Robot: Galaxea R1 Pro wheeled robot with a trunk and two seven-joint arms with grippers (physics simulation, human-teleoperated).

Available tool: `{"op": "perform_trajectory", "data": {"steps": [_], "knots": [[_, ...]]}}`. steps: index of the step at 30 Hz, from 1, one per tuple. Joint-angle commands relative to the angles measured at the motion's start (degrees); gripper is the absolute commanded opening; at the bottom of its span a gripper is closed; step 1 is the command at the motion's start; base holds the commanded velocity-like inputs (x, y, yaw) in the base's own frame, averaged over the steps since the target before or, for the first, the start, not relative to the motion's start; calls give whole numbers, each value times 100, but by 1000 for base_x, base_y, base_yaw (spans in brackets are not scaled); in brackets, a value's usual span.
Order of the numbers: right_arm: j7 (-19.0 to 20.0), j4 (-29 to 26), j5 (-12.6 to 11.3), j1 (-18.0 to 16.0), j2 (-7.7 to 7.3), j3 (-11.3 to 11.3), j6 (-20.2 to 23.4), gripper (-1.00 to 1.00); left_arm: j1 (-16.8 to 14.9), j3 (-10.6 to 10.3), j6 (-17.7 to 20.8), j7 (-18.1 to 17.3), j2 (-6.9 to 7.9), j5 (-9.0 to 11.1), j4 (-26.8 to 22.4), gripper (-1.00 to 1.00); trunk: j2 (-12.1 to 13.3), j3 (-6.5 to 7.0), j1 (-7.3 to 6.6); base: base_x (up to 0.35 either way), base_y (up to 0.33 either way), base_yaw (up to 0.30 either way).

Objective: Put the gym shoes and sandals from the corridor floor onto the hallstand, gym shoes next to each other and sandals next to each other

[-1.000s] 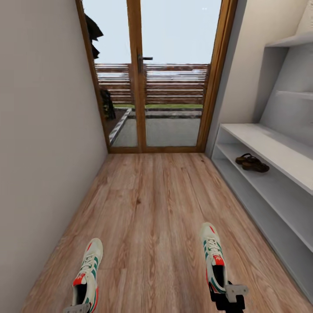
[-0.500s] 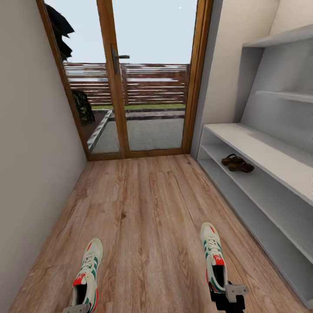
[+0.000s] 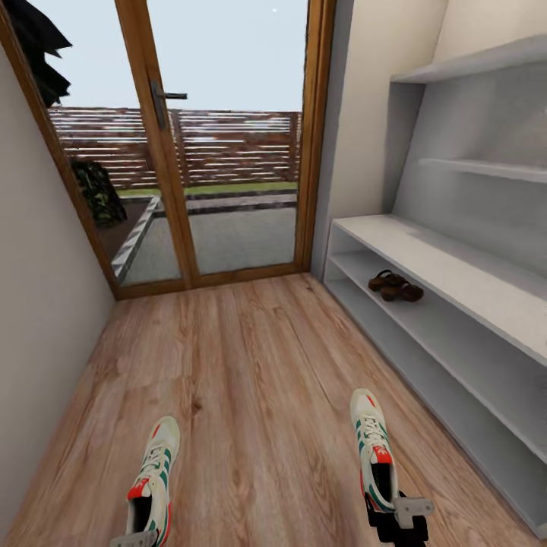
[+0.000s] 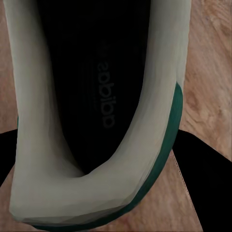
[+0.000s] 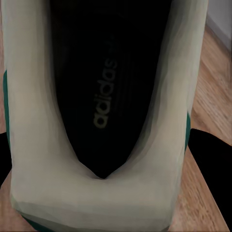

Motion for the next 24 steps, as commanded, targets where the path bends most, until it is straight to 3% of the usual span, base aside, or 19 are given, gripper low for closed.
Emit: {"op": "perform_trajectory", "data": {"steps": [1, 24], "knots": [[30, -5, 26, -4, 4, -48, -15, -100, -6, 49, -12, -56, -3, -19, 4, -100, -2, -5, 2, 286, 201, -264], [30, -3, 26, -4, 4, -48, -6, -100, -3, 49, -11, -56, 0, -11, 8, -100, -2, -5, 2, 269, 215, -265]]}}
